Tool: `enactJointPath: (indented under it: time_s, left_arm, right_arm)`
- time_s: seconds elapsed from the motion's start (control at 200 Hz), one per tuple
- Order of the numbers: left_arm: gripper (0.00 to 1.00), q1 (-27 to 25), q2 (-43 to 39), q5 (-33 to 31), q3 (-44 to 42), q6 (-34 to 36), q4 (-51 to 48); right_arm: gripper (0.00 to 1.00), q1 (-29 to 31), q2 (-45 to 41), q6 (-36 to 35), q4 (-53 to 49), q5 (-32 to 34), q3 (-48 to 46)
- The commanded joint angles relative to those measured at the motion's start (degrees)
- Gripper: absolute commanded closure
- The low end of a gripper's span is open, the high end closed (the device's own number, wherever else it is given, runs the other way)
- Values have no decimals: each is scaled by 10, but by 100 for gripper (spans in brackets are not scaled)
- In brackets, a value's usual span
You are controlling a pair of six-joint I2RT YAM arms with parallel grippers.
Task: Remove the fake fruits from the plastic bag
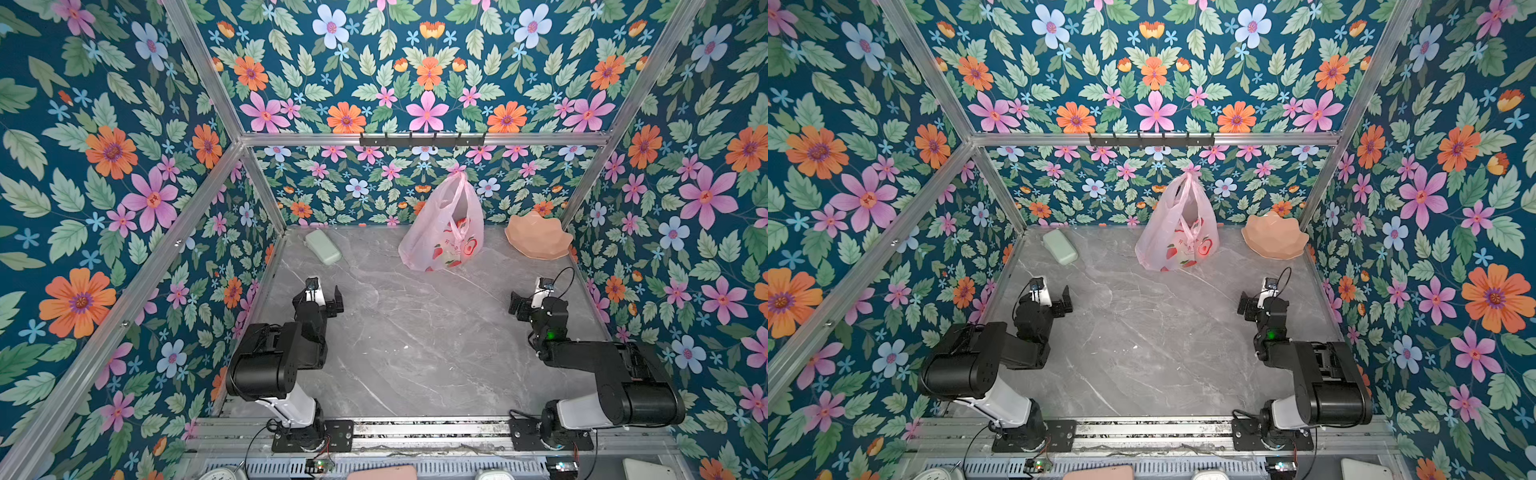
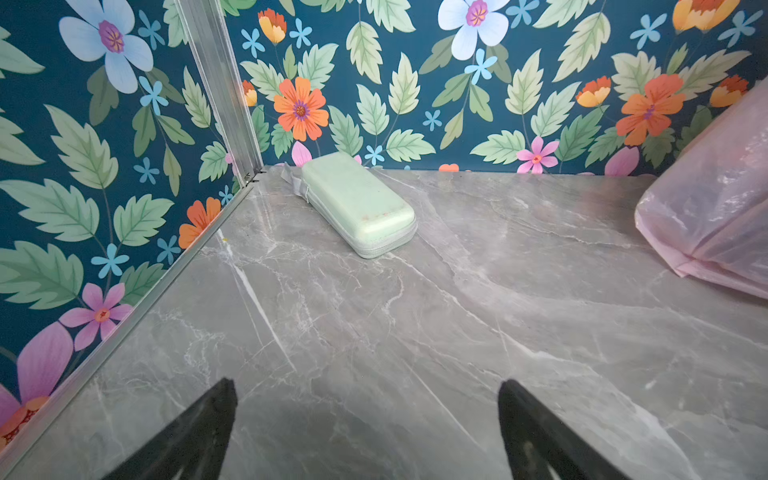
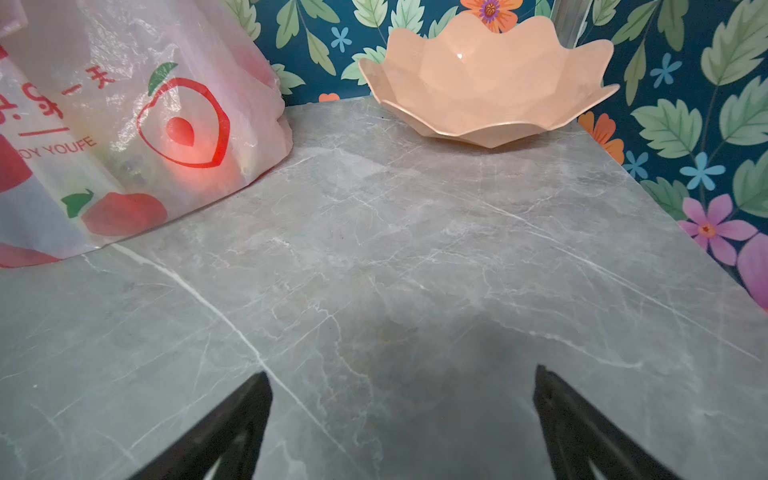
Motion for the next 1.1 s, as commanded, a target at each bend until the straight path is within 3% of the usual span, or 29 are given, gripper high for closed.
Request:
enactJointPath:
  time_s: [0.0, 1.095]
  left_arm:
    - [0, 1, -2, 1, -3, 0, 8]
    - [0, 0, -12, 16, -17, 8, 27]
  right_arm:
    - [1, 0, -2, 3, 19, 6, 1]
    - [1, 0, -3, 0, 19, 1, 0]
